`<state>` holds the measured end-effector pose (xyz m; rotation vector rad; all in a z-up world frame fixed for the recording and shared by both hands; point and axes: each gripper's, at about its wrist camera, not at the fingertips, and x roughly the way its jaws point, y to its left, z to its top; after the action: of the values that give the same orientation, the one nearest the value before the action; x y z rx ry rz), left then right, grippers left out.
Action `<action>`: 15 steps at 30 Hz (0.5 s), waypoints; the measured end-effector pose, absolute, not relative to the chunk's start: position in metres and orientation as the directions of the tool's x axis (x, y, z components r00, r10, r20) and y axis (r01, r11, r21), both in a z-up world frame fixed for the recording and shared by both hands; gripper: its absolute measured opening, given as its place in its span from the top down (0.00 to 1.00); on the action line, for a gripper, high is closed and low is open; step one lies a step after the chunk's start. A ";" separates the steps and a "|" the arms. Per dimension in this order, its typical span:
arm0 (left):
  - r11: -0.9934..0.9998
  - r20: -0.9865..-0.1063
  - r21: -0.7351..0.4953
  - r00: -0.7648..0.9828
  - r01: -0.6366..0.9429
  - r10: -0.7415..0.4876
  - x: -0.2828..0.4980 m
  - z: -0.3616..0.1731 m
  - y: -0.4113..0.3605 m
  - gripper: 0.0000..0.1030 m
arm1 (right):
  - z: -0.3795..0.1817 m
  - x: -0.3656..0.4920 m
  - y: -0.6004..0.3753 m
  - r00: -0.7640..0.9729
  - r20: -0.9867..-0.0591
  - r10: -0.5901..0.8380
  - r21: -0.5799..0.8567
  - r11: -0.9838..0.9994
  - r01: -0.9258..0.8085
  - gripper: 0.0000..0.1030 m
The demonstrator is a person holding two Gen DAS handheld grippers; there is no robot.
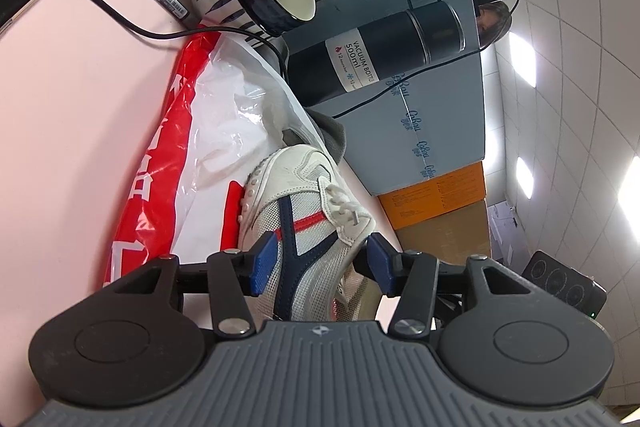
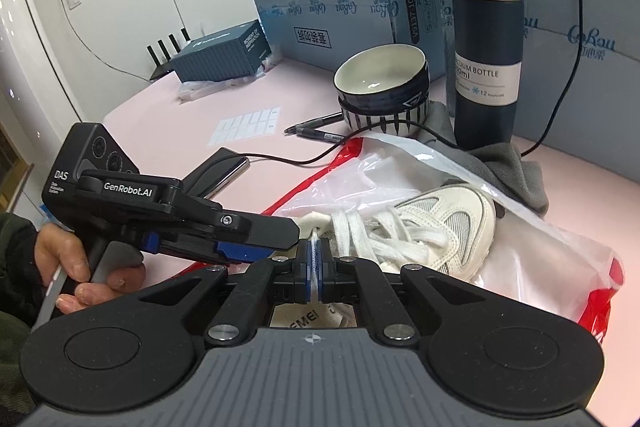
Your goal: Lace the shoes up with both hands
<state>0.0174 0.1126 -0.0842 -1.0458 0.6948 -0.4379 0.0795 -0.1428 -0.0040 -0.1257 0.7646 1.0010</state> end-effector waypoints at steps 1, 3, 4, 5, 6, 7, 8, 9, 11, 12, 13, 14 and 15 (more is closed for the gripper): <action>0.447 -0.310 -0.894 0.710 0.008 -0.633 0.017 -0.084 0.113 0.56 | -0.004 0.080 -0.142 0.319 -0.627 0.711 0.230 0.560 -0.796 0.97; 0.448 -0.309 -0.894 0.712 0.008 -0.630 0.017 -0.083 0.113 0.56 | -0.004 0.080 -0.142 0.329 -0.615 0.717 0.225 0.559 -0.798 0.95; 0.448 -0.308 -0.894 0.714 0.009 -0.628 0.016 -0.082 0.114 0.56 | -0.004 0.080 -0.142 0.330 -0.608 0.722 0.225 0.555 -0.800 0.95; 0.448 -0.305 -0.894 0.717 0.011 -0.627 0.015 -0.081 0.115 0.56 | -0.004 0.079 -0.144 0.333 -0.605 0.723 0.222 0.555 -0.801 0.93; 0.450 -0.300 -0.893 0.722 0.017 -0.623 0.014 -0.079 0.116 0.55 | -0.002 0.077 -0.146 0.340 -0.601 0.724 0.218 0.557 -0.801 0.86; 0.453 -0.296 -0.891 0.728 0.023 -0.619 0.013 -0.077 0.116 0.54 | -0.001 0.075 -0.149 0.346 -0.597 0.724 0.213 0.559 -0.802 0.83; 0.457 -0.292 -0.889 0.733 0.029 -0.615 0.012 -0.076 0.117 0.53 | 0.000 0.072 -0.153 0.353 -0.589 0.727 0.211 0.560 -0.801 0.71; 0.459 -0.289 -0.888 0.735 0.034 -0.613 0.012 -0.074 0.117 0.52 | 0.002 0.069 -0.158 0.362 -0.571 0.737 0.217 0.560 -0.799 0.55; 0.462 -0.284 -0.886 0.739 0.042 -0.611 0.012 -0.072 0.115 0.52 | 0.007 0.062 -0.169 0.388 -0.537 0.749 0.228 0.571 -0.788 0.49; 0.476 -0.284 -0.878 0.743 0.052 -0.606 0.012 -0.070 0.113 0.52 | 0.008 0.059 -0.175 0.403 -0.524 0.751 0.234 0.581 -0.780 0.49; 0.492 -0.285 -0.868 0.747 0.064 -0.600 0.012 -0.067 0.110 0.52 | 0.009 0.058 -0.180 0.415 -0.516 0.749 0.245 0.593 -0.767 0.49; 0.508 -0.286 -0.858 0.751 0.075 -0.595 0.012 -0.065 0.107 0.52 | 0.009 0.056 -0.185 0.426 -0.510 0.747 0.256 0.605 -0.754 0.49; 0.533 -0.290 -0.841 0.758 0.090 -0.585 0.012 -0.061 0.103 0.53 | 0.009 0.054 -0.190 0.438 -0.503 0.745 0.267 0.616 -0.741 0.49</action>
<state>0.0123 0.1032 -0.0612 -0.9304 0.5995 -0.4321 0.0539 -0.1904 0.0089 0.0067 0.6282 0.9239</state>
